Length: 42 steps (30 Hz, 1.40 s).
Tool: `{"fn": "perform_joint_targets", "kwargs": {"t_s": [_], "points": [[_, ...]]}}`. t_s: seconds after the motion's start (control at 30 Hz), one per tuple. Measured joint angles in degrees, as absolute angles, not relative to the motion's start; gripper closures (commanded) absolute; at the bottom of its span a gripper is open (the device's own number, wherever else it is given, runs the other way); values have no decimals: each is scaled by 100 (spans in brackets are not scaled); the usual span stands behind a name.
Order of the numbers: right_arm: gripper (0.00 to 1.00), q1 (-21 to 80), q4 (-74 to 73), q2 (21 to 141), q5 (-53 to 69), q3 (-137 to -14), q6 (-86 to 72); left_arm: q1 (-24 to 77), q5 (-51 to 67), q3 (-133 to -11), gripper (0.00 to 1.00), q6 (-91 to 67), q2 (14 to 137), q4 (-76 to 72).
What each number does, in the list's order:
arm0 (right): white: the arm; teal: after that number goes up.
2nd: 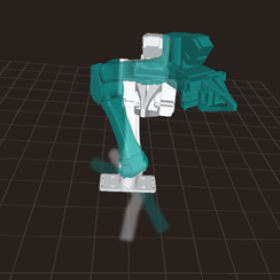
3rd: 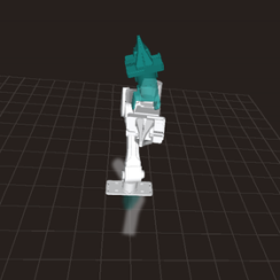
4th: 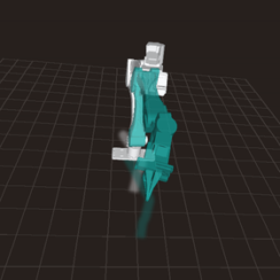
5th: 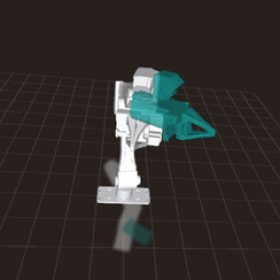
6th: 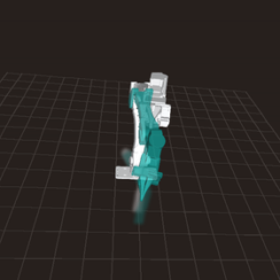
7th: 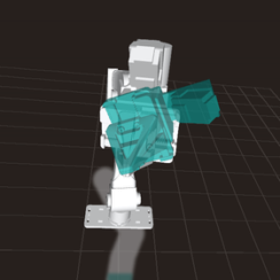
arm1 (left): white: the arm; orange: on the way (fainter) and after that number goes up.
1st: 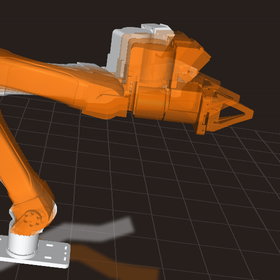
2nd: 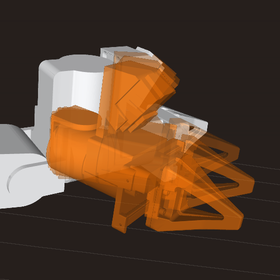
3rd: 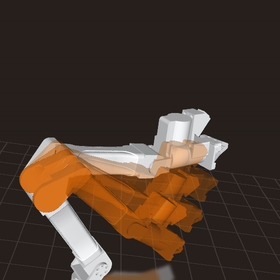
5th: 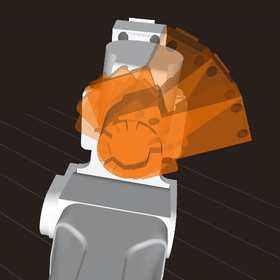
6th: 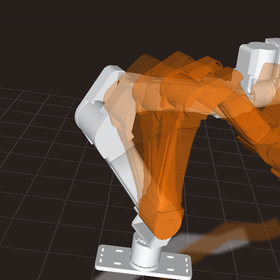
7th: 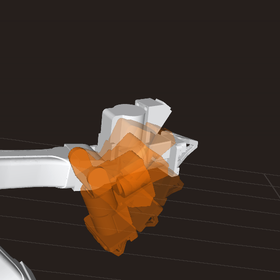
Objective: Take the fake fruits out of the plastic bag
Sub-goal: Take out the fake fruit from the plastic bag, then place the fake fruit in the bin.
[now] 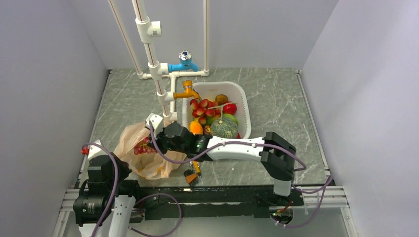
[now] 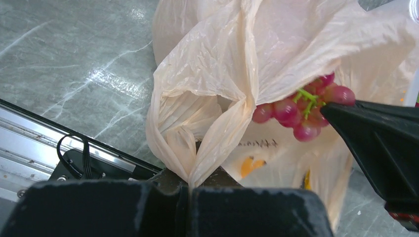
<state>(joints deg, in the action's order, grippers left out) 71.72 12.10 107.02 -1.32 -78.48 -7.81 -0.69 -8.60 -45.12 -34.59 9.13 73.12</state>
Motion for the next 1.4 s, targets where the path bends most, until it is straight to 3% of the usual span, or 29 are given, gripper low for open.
{"fn": "perform_joint_targets", "kwargs": {"t_s": [0.6,0.97,1.33,1.4], "points": [[100,7168,1343,9054,622,-6772,-814,-642,-596,-4401,100,-3367,908,7070],[100,6980,1483,7098,-1455,-5332,91,-657,-499,-4392,100,-3343,845,7048],[100,5642,1247,7306,-2158,-5048,-580,-683,-429,-4340,100,-3260,843,6967],[94,5568,1251,7461,-2152,-5048,-770,-683,-429,-4340,100,-3260,827,6967]]}}
